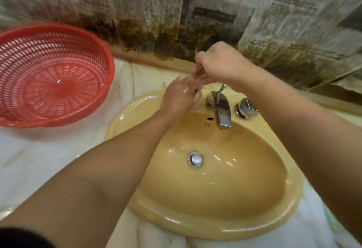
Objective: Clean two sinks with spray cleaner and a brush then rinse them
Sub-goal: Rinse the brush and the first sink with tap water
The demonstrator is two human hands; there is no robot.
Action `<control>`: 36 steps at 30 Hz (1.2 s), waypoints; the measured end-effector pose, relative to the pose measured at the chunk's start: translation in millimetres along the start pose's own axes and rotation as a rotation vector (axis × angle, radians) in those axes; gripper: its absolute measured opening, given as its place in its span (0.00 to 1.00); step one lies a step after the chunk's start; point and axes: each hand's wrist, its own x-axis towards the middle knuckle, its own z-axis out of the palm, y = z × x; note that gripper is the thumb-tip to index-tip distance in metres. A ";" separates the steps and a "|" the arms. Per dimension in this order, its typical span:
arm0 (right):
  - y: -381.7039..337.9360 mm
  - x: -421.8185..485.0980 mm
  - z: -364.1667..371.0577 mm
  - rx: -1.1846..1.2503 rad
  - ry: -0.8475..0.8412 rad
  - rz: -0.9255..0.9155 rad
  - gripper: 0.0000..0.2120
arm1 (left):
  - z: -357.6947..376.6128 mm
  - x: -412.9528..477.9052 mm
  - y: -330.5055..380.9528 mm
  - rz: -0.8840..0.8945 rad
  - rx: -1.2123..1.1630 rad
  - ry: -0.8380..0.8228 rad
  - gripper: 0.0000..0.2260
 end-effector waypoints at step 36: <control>-10.1 -26.6 -4.8 0.510 0.159 0.141 0.16 | -26.3 16.4 14.4 0.189 0.234 -0.257 0.06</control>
